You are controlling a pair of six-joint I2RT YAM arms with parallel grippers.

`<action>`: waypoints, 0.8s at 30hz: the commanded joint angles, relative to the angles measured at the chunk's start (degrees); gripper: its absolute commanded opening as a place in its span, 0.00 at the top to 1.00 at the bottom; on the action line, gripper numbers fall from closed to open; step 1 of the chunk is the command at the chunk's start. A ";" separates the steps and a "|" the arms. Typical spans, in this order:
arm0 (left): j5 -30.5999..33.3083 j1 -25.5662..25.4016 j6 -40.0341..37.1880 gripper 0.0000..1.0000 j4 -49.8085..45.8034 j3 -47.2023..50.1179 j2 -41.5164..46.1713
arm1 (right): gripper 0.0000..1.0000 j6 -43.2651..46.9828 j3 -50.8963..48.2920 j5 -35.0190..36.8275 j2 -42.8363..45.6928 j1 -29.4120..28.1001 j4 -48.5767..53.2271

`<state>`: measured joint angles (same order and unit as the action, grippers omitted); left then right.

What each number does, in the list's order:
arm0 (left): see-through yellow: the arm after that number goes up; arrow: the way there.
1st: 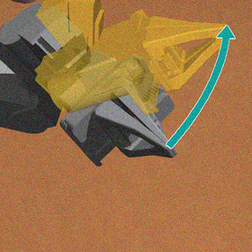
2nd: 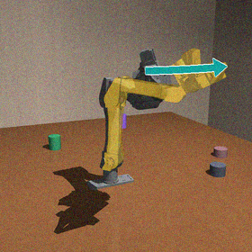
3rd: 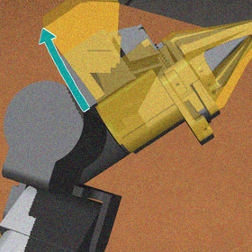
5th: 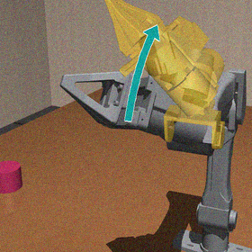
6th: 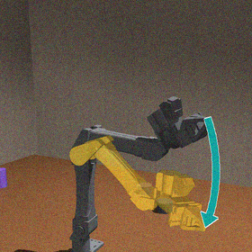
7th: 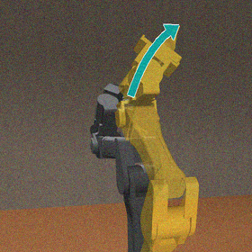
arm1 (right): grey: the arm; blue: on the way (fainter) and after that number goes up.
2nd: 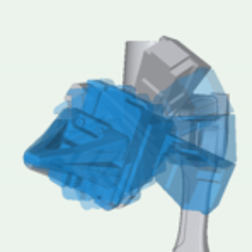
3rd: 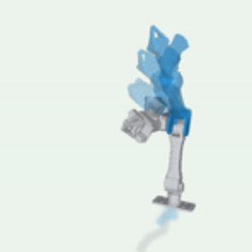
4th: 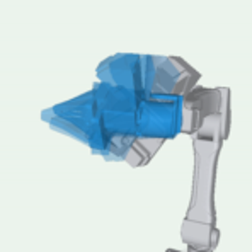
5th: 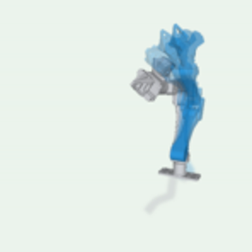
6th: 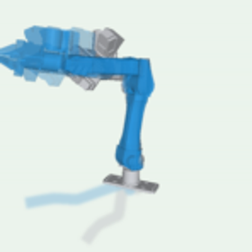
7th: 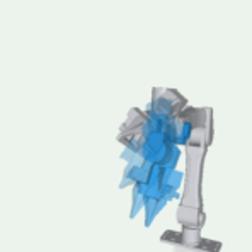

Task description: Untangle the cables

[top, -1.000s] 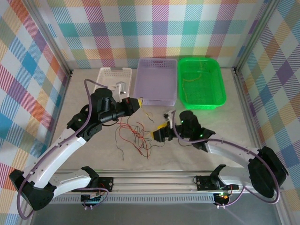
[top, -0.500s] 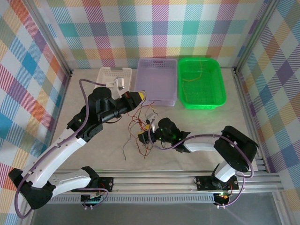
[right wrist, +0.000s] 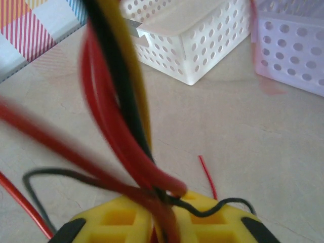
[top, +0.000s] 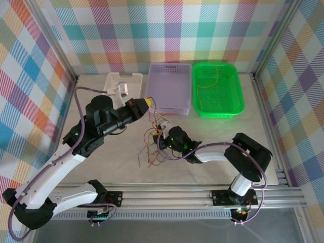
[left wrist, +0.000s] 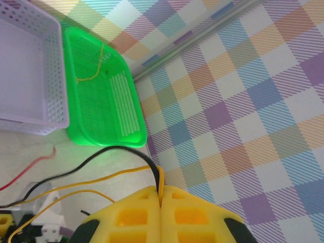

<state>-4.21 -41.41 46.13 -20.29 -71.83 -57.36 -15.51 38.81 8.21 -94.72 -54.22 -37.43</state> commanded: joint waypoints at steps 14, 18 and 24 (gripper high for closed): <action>13.11 0.47 -13.28 1.00 -13.54 -17.10 2.22 | 1.00 -0.11 -5.89 0.75 4.99 0.06 8.45; 10.63 0.54 -14.08 0.87 -14.06 -17.52 1.34 | 1.00 -0.29 -8.02 -1.97 9.03 0.17 7.62; 0.82 0.55 -13.00 0.37 -11.00 -11.71 -0.06 | 1.00 0.37 -8.24 -6.51 19.23 0.32 9.77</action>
<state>1.67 -41.12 33.67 -35.24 -85.76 -57.19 -15.57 30.00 4.86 -80.36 -54.24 -29.41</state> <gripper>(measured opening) 0.597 0.106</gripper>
